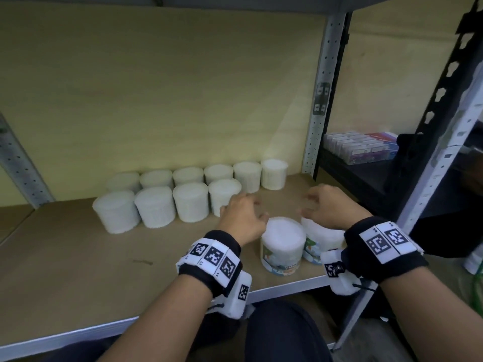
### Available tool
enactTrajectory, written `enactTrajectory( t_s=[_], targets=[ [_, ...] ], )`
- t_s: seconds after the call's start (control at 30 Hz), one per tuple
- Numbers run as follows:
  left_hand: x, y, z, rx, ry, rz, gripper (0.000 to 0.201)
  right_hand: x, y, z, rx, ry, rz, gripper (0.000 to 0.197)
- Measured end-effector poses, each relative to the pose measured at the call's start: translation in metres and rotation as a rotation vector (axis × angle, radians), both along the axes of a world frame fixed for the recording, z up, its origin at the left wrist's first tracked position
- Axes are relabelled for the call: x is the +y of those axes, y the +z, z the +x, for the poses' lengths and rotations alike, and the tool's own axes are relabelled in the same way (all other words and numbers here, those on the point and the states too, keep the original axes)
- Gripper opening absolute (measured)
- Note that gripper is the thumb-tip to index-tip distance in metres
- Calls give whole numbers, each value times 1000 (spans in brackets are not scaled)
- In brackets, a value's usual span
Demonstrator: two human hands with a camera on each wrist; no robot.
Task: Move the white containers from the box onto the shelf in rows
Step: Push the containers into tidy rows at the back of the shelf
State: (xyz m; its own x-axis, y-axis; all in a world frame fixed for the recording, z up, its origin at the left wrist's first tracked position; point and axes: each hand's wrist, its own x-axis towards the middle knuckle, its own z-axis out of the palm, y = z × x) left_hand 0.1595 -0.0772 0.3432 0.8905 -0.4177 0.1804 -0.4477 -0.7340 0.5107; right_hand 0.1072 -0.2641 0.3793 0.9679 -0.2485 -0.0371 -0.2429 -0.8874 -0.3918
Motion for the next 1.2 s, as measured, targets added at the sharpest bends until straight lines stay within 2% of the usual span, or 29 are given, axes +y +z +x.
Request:
enactTrajectory(
  t_s=[0.17, 0.3, 0.57, 0.73, 0.83, 1.03, 1.2],
  targets=[
    [46, 9, 38, 4, 100, -9, 41, 39, 13, 40, -80, 95, 90, 41],
    [78, 11, 68, 25, 138, 27, 40, 76, 15, 79, -68, 154, 74, 41],
    [112, 4, 126, 116, 204, 162, 49, 122, 1, 152, 129, 203, -98, 58],
    [111, -3, 149, 154, 167, 244, 56, 128, -14, 191, 201, 166, -233, 70],
    [110, -9, 155, 141, 157, 274, 57, 128, -22, 203, 236, 170, -295, 75],
    [109, -13, 156, 104, 162, 240, 53, 131, -22, 209, 242, 221, -356, 59],
    [108, -14, 156, 99, 167, 231, 53, 130, -23, 210, 218, 240, -382, 62]
  ],
)
